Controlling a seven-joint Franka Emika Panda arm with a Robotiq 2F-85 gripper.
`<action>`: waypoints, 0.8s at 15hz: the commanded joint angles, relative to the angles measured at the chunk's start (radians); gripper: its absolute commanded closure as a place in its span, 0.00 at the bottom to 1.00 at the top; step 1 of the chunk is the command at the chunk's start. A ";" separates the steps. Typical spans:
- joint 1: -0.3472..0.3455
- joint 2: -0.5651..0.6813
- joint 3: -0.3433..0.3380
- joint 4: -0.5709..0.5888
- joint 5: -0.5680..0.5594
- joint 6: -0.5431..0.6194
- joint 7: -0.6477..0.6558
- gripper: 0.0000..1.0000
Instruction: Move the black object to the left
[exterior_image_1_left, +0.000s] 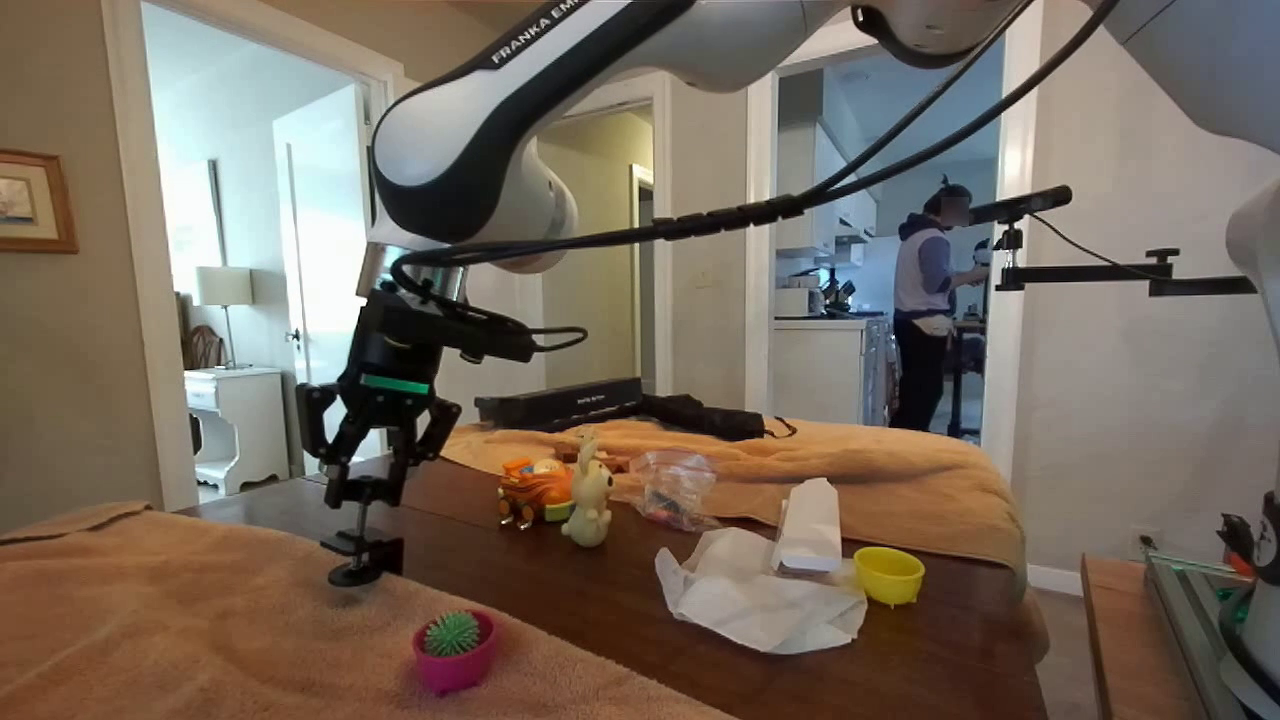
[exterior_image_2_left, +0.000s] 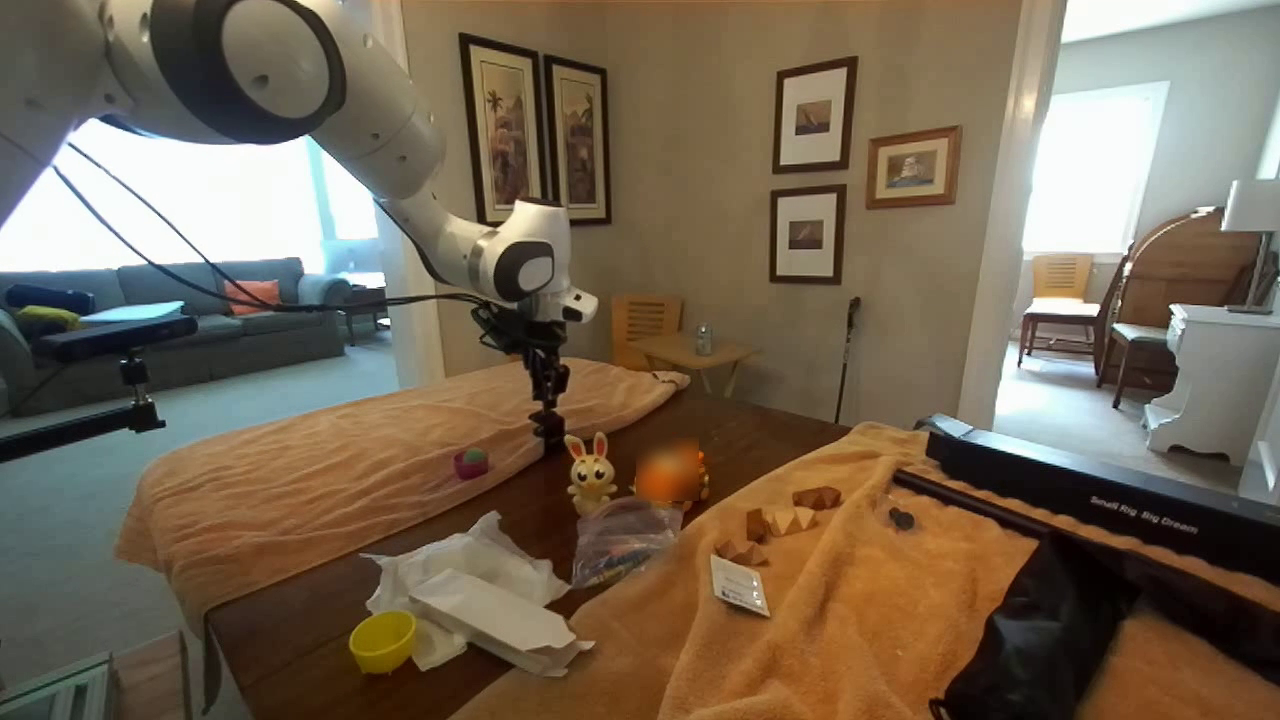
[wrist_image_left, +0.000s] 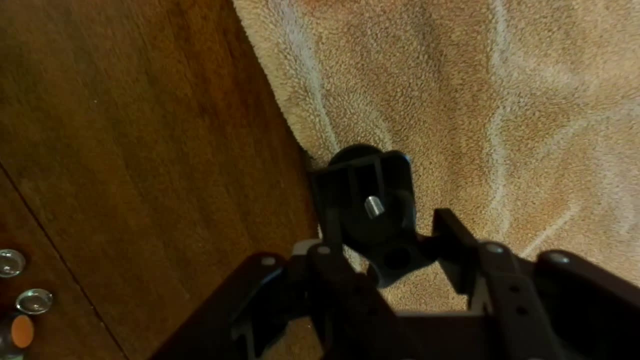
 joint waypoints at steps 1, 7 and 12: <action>0.013 -0.041 -0.009 -0.053 0.032 0.024 0.031 0.26; 0.008 -0.074 0.007 -0.049 0.002 -0.033 -0.057 0.00; -0.037 -0.085 0.045 -0.020 -0.009 -0.234 -0.321 0.00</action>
